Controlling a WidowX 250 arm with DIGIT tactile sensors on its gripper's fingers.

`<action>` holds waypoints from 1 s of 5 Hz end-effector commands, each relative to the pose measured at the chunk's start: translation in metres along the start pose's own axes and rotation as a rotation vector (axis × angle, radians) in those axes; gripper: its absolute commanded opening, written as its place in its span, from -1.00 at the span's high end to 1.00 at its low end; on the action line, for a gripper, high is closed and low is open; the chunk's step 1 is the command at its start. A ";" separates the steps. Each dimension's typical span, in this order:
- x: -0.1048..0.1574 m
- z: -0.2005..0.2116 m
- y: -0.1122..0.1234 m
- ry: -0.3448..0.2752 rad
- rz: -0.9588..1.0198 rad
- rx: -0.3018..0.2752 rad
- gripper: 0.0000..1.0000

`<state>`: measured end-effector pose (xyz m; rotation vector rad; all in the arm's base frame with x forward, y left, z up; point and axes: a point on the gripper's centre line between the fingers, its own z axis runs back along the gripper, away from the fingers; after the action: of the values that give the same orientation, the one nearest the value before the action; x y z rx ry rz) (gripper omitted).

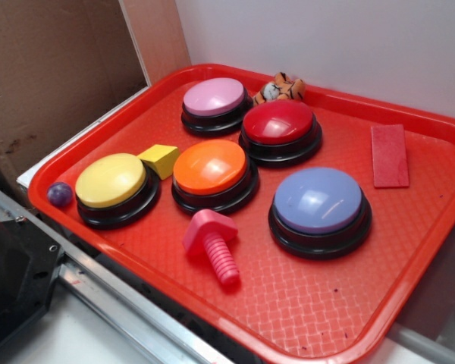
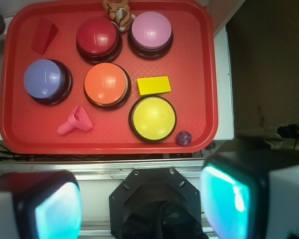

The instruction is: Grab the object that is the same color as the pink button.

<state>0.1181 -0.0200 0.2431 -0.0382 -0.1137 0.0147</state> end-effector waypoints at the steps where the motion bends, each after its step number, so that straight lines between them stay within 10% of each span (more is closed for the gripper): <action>1: 0.000 0.000 0.000 0.000 0.000 0.000 -1.00; 5: 0.018 -0.106 -0.062 -0.095 0.029 -0.084 -1.00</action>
<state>0.1442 -0.0822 0.1338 -0.1068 -0.1757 0.0448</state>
